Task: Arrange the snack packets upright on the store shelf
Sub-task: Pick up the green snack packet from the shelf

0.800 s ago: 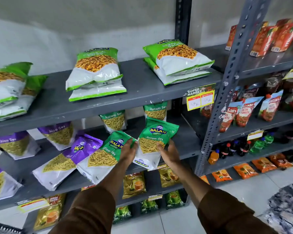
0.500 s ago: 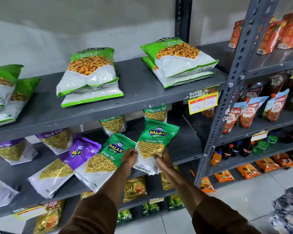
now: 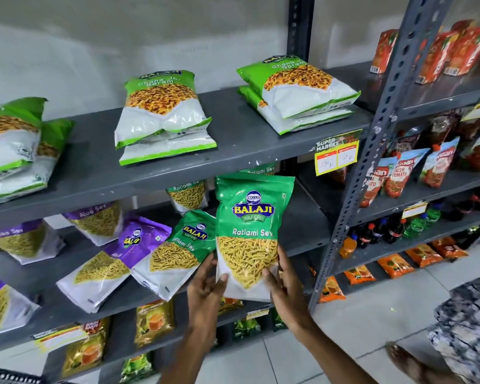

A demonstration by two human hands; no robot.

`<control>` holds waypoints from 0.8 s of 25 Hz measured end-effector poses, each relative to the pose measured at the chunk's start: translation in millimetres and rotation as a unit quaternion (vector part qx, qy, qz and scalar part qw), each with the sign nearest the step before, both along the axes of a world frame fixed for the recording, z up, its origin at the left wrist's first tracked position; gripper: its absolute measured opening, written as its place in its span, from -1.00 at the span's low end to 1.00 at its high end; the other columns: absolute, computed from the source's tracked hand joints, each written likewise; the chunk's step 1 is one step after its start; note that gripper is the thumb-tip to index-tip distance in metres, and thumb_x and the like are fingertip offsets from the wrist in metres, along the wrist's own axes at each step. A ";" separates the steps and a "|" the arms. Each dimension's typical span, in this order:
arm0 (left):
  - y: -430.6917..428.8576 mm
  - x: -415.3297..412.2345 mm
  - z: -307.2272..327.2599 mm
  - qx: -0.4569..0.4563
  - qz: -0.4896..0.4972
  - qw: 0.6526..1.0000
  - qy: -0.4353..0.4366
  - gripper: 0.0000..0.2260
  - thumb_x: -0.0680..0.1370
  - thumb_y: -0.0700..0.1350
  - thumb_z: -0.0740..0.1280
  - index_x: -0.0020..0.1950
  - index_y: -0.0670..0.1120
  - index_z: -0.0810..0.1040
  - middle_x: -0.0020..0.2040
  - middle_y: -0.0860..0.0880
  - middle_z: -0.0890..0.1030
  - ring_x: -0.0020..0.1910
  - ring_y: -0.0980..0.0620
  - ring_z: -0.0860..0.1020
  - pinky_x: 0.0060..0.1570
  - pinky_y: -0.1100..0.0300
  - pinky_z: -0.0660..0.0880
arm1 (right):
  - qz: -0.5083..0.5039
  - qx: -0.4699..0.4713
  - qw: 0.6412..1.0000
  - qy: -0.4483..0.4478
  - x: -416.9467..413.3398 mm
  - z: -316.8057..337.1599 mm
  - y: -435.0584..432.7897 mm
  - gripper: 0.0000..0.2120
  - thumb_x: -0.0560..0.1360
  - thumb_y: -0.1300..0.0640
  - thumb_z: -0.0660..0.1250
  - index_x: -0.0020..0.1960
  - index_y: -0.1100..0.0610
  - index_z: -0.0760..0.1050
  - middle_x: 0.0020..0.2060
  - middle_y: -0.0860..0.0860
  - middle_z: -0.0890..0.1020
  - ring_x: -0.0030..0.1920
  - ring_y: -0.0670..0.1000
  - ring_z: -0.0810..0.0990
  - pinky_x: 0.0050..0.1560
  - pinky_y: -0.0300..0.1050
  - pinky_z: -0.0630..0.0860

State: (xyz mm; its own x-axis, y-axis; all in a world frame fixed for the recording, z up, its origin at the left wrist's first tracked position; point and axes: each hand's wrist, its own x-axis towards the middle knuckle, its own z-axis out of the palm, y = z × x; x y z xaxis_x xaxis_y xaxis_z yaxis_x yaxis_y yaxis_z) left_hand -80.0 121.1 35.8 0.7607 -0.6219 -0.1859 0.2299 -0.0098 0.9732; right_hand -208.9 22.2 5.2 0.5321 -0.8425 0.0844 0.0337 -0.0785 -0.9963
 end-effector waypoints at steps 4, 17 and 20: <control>28.7 -17.5 2.5 -0.004 -0.020 1.000 -0.015 -0.46 0.46 -0.40 0.39 0.33 0.05 0.48 0.02 0.37 0.68 0.07 0.41 0.60 0.14 0.24 0.52 | -0.012 0.013 1.000 0.003 -23.6 -2.0 22.9 -0.31 0.47 -0.16 0.28 0.54 -0.15 0.11 0.10 0.27 0.56 0.13 0.24 0.54 0.23 0.29 0.50; -47.9 -3.3 -37.3 0.113 -0.060 0.981 -0.146 -0.37 0.37 -0.46 0.40 0.27 0.14 0.50 0.18 -0.04 0.52 0.13 0.02 0.56 0.15 0.00 0.58 | 0.018 -0.030 0.999 0.033 -18.8 -7.6 -54.4 -0.31 0.52 0.28 0.32 0.52 -0.11 0.14 0.37 -0.02 0.51 0.37 -0.07 0.49 0.35 -0.09 0.48; -95.3 8.8 -62.0 0.119 -0.067 0.976 -0.167 -0.30 0.29 -0.42 0.45 0.31 0.12 0.47 0.26 -0.02 0.51 0.27 0.02 0.52 0.33 -0.05 0.48 | -0.022 -0.056 0.995 0.081 -6.5 -14.7 -96.7 -0.20 0.45 0.48 0.23 0.36 -0.32 0.20 0.24 0.07 0.57 0.24 -0.03 0.57 0.18 -0.10 0.60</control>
State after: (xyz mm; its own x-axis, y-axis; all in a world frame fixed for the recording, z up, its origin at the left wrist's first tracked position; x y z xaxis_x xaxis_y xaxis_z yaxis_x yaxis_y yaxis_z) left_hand -71.1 25.8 -26.2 0.7178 -0.6900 -0.0931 -0.1191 -0.2534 0.9600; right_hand -215.4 -74.5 -9.5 0.5099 -0.8550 0.0950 -0.1335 -0.1877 -0.9731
